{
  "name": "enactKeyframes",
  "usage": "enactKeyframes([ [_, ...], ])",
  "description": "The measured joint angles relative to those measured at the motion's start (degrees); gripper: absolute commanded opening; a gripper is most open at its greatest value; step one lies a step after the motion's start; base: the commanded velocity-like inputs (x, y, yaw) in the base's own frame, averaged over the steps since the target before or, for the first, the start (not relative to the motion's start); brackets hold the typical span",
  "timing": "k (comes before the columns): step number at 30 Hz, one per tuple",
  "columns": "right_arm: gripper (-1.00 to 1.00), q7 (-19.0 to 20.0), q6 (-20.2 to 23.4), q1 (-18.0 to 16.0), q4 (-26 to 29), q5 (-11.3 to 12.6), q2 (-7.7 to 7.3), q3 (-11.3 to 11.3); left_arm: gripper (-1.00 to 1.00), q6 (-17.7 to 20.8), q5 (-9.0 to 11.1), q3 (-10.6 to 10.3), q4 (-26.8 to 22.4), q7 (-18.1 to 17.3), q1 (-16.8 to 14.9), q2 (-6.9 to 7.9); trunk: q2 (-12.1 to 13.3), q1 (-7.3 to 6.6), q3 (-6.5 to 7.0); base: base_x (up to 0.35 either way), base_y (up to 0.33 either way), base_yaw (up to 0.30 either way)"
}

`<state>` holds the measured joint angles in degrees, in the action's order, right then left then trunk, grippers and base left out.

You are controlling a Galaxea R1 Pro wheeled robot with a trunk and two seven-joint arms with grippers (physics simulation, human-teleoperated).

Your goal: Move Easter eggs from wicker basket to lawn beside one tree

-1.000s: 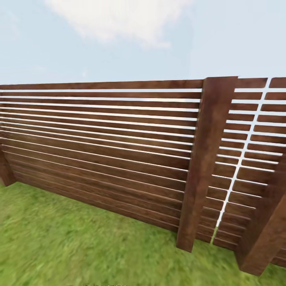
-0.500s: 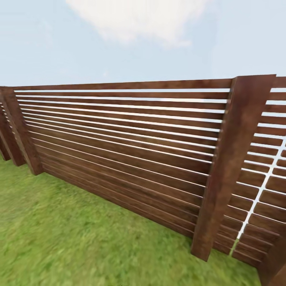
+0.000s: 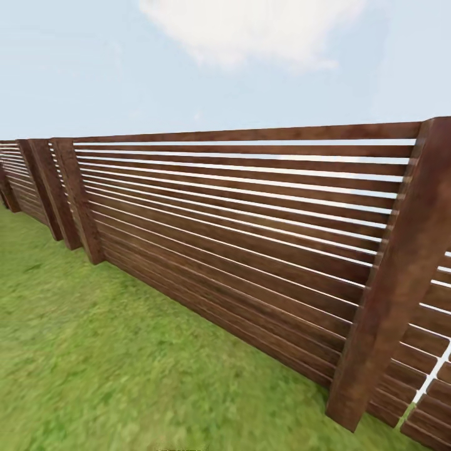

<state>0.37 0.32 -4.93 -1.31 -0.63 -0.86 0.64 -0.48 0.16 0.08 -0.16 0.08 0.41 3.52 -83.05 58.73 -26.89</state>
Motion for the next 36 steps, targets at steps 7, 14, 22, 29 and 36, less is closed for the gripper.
enactKeyframes([
  [7, 1.0, 0.0, 0.0, 0.0, 0.0, 0.0, 0.02, 0.0, 1.0, 0.0, 0.0, 0.0, 0.0, 0.0, 0.0, 0.0, 0.0, 0.0, 0.0, 0.0, 0.0, 0.292],
  [14, 1.0, 0.0, 0.0, 0.0, -0.3, 0.0, 0.04, 0.0, 1.0, 0.0, 0.0, 0.0, 0.0, 0.0, 0.0, 0.0, 0.0, 0.0, 0.0, 0.0, 0.0, 0.292],
  [22, 1.0, 0.0, 0.0, 0.0, -0.4, 0.0, 0.07, 0.0, 1.0, 0.0, 0.0, 0.0, 0.0, 0.0, 0.0, 0.0, 0.0, 0.0, 0.0, 0.0, 0.0, 0.292],
  [29, 1.0, 0.0, 0.0, 0.0, -0.4, 0.0, 0.07, 0.0, 1.0, 0.0, 0.0, 0.0, 0.0, 0.0, 0.0, 0.0, 0.0, 0.0, 0.0, 0.0, 0.0, 0.292],
  [36, 1.0, 0.0, 0.0, 0.0, -0.4, 0.0, 0.04, 0.0, 1.0, 0.0, 0.0, -0.1, 0.0, 0.0, 0.0, 0.0, 0.0, 0.0, 0.0, 0.0, 0.0, 0.291],
])
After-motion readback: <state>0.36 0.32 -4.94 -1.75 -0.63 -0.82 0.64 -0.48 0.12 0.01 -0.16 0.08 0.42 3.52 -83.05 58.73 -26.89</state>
